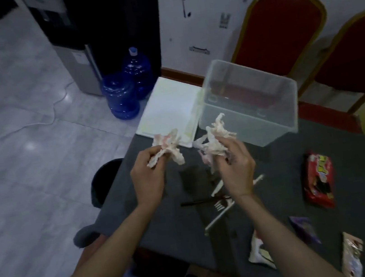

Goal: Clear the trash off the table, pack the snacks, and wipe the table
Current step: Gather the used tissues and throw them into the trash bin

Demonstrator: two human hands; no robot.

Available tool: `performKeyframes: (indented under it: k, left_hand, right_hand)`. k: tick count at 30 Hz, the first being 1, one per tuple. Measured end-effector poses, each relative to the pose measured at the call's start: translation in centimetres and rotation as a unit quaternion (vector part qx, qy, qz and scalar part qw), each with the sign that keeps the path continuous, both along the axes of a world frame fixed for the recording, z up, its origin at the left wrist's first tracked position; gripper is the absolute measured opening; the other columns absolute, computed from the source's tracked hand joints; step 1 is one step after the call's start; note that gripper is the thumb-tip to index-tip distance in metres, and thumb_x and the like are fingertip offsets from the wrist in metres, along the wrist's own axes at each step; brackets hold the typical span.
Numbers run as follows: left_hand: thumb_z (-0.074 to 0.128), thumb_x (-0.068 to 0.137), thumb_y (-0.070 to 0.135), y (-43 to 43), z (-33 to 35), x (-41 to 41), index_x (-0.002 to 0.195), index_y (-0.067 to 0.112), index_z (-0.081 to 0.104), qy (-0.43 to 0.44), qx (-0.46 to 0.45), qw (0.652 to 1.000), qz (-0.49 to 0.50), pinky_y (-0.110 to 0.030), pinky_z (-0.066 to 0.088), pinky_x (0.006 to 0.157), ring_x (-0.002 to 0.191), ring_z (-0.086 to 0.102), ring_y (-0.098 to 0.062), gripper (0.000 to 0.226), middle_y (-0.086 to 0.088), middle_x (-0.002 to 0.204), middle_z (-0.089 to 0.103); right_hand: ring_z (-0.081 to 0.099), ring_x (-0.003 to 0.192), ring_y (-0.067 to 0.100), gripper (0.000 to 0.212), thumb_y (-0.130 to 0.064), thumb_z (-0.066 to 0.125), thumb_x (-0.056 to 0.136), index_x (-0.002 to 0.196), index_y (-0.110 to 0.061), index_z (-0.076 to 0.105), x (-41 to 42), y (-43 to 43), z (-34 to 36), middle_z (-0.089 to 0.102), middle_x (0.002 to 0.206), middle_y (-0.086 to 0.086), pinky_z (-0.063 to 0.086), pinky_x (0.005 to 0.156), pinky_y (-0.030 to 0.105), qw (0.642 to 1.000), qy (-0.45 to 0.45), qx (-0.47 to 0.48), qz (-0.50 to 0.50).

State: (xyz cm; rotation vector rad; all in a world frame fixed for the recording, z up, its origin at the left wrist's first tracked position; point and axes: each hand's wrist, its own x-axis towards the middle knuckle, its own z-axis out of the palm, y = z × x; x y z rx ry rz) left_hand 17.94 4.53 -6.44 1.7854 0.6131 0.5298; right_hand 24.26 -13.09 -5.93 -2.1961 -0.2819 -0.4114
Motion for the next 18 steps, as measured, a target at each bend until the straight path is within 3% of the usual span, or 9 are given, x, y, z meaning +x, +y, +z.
performKeyframes:
  k: [3,6,8,13,18]
  left_hand:
    - [0.065,0.087,0.019,7.4,0.1,-0.8,0.1,0.016,0.068,0.02,0.017,0.999,0.031,-0.008,0.044,0.081,0.09,0.059,-0.002,0.014,0.007,0.101,0.066]
    - [0.066,0.086,0.023,14.9,-1.7,-1.9,0.097,0.02,0.069,0.056,-0.002,0.994,0.091,-0.012,0.046,0.081,0.089,0.062,-0.004,0.011,0.007,0.099,0.069]
    - [0.067,0.085,0.027,19.5,-3.8,-2.6,0.093,0.021,0.07,0.089,-0.014,0.988,0.127,-0.02,0.048,0.08,0.088,0.062,-0.005,0.01,0.007,0.096,0.07]
    - [0.067,0.086,0.027,26.3,-11.2,-3.0,0.091,0.019,0.071,0.184,-0.091,0.967,0.148,-0.015,0.041,0.066,0.084,0.063,-0.012,0.011,0.003,0.088,0.069]
    - [0.069,0.084,0.029,30.4,-21.7,-2.3,0.095,0.016,0.072,0.278,-0.155,0.935,0.159,-0.027,0.043,0.073,0.088,0.064,-0.021,0.018,-0.004,0.088,0.07]
  right_hand:
    - [0.063,0.099,0.016,0.038,0.002,0.073,0.073,0.109,-0.009,0.072,-0.4,8.4,0.3,0.067,0.108,0.009,0.048,0.089,0.018,0.997,0.005,0.005,0.08]
    - [0.055,0.1,0.003,0.032,-0.005,0.07,0.08,0.112,-0.01,0.069,-0.9,16.7,-0.2,0.065,0.11,0.005,0.038,0.089,0.004,0.986,0.07,-0.002,0.153]
    - [0.057,0.099,0.008,0.033,-0.004,0.067,0.08,0.113,-0.01,0.069,-0.8,22.2,-1.8,0.065,0.11,0.006,0.032,0.087,0.0,0.976,0.119,-0.024,0.179]
    - [0.061,0.099,0.027,0.042,0.005,0.054,0.077,0.114,-0.011,0.069,0.0,33.0,-9.9,0.067,0.106,0.013,0.04,0.086,0.021,0.941,0.262,-0.095,0.193]
    - [0.059,0.103,0.03,0.04,-0.001,0.05,0.086,0.122,-0.013,0.063,0.1,37.8,-21.9,0.063,0.113,0.014,0.047,0.086,0.03,0.899,0.381,-0.169,0.136]
